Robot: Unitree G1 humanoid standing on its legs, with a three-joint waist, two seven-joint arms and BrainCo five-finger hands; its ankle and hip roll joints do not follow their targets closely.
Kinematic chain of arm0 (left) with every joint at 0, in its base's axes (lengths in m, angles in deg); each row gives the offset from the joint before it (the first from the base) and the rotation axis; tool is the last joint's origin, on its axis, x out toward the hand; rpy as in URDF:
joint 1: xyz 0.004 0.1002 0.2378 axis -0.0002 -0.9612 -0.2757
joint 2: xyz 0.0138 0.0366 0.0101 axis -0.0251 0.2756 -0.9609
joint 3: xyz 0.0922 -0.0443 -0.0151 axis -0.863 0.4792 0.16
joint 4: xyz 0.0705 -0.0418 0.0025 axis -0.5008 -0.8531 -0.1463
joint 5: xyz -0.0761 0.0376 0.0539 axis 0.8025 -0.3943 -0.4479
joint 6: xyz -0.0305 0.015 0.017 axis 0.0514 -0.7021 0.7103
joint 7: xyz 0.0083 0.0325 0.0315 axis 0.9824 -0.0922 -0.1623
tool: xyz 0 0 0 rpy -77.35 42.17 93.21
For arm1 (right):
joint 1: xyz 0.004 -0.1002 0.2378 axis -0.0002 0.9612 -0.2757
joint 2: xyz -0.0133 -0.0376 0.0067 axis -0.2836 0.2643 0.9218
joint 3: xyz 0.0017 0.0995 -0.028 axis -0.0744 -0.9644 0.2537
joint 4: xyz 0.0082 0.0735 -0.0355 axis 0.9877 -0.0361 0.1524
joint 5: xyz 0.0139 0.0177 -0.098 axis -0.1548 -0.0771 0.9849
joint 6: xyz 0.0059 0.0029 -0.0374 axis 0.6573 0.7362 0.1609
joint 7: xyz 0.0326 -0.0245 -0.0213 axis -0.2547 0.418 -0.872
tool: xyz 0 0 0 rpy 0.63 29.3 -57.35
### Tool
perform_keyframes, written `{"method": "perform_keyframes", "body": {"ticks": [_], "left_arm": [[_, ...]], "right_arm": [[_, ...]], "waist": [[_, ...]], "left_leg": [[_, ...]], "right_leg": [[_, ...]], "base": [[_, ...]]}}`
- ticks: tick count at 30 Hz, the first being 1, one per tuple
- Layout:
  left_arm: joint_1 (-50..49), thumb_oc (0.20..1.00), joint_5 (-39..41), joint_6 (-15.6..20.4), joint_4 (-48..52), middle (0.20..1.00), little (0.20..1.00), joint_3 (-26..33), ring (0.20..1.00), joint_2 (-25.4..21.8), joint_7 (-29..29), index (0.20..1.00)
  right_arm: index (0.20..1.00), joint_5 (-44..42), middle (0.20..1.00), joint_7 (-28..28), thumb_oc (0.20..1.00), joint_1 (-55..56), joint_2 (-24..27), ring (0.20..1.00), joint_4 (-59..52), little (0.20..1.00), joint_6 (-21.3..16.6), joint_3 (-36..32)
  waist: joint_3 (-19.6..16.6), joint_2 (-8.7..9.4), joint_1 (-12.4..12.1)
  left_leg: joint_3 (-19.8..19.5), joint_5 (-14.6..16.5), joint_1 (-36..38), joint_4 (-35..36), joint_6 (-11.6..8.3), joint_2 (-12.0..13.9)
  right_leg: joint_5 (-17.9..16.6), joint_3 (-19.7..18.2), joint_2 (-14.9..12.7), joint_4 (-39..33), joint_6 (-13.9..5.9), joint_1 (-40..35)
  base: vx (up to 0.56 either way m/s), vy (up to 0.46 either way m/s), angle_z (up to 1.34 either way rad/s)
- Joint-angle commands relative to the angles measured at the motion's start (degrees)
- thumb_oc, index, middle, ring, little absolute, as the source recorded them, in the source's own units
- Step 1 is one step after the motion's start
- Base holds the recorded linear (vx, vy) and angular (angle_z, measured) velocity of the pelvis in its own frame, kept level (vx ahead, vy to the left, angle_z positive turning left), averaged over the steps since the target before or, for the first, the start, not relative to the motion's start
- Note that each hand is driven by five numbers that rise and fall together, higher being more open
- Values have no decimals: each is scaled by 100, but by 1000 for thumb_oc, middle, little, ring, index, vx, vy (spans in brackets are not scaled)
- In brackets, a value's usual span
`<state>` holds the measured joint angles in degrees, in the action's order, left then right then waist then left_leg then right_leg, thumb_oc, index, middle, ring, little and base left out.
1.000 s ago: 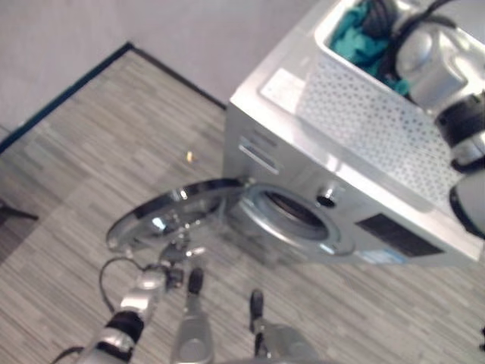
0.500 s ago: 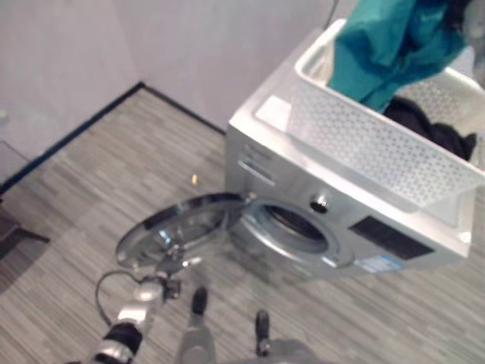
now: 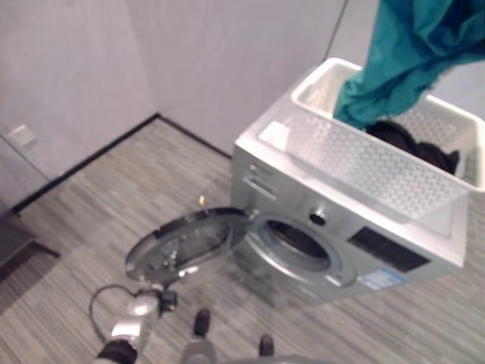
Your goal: Grab the laundry basket,head to the washer,open it,put in the laundry and shut it.
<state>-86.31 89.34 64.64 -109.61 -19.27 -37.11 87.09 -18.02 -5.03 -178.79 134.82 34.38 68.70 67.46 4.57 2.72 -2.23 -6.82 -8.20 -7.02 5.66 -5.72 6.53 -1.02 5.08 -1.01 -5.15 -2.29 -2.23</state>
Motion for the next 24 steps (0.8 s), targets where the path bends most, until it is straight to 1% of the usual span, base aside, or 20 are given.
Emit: {"method": "perform_keyframes", "body": {"ticks": [1, 2, 4, 10, 14, 16, 24], "left_arm": [[238, 1000, 131, 260, -4, 1000, 1000, -269, 1000, -288, 33, 1000], [241, 1000, 147, 279, -30, 1000, 1000, -303, 1000, -270, 13, 1000], [244, 1000, 159, 283, -35, 1000, 1000, -301, 1000, -255, 8, 1000], [215, 1000, 195, 321, -141, 1000, 1000, -297, 1000, -241, -62, 1000], [187, 1000, 227, 349, -141, 1000, 1000, -270, 1000, -271, -88, 1000], [159, 1000, 242, 381, -101, 1000, 1000, -248, 1000, -305, -94, 1000], [112, 1000, 179, 438, 21, 1000, 1000, -233, 1000, -379, -118, 1000]], "right_arm": [[200, 254, 200, 480, 200, -1091, 245, 200, 363, 200, 224, 517], [200, 248, 200, 601, 200, -1206, 233, 200, 413, 200, 236, 601], [200, 259, 200, 618, 200, -1241, 237, 200, 437, 200, 241, 653], [200, 136, 200, 922, 200, -1545, 315, 200, 584, 200, 254, 830], [200, 34, 200, 985, 200, -1797, 336, 200, 800, 200, 228, 1063], [200, -73, 200, 1056, 200, -2042, 321, 200, 930, 200, 193, 1286], [200, -249, 200, 1133, 200, -2597, 268, 200, 1008, 200, 135, 1719]], "waist": [[-301, 233, -139], [-342, 258, -137], [-349, 256, -138], [-454, 306, -146], [-510, 330, -146], [-546, 342, -147], [-669, 381, -131]], "left_leg": [[129, 748, 357, -209, 15, 519], [127, 755, 381, -200, 7, 520], [128, 756, 393, -193, 5, 522], [121, 789, 467, -168, -14, 544], [120, 799, 506, -160, -28, 543], [119, 800, 525, -156, -41, 552], [142, 817, 558, -146, -74, 558]], "right_leg": [[437, 142, -636, 482, -485, 67], [438, 153, -631, 467, -488, 32], [439, 156, -633, 457, -490, 12], [440, 177, -630, 426, -507, -51], [434, 191, -631, 415, -516, -85], [435, 214, -635, 409, -516, -105], [396, 253, -652, 345, -539, -149]], "base": [[42, -12, 4], [0, 0, 0], [7, -1, 2], [6, -2, 1], [0, 0, 0], [0, 0, 0], [0, 0, 1]]}}
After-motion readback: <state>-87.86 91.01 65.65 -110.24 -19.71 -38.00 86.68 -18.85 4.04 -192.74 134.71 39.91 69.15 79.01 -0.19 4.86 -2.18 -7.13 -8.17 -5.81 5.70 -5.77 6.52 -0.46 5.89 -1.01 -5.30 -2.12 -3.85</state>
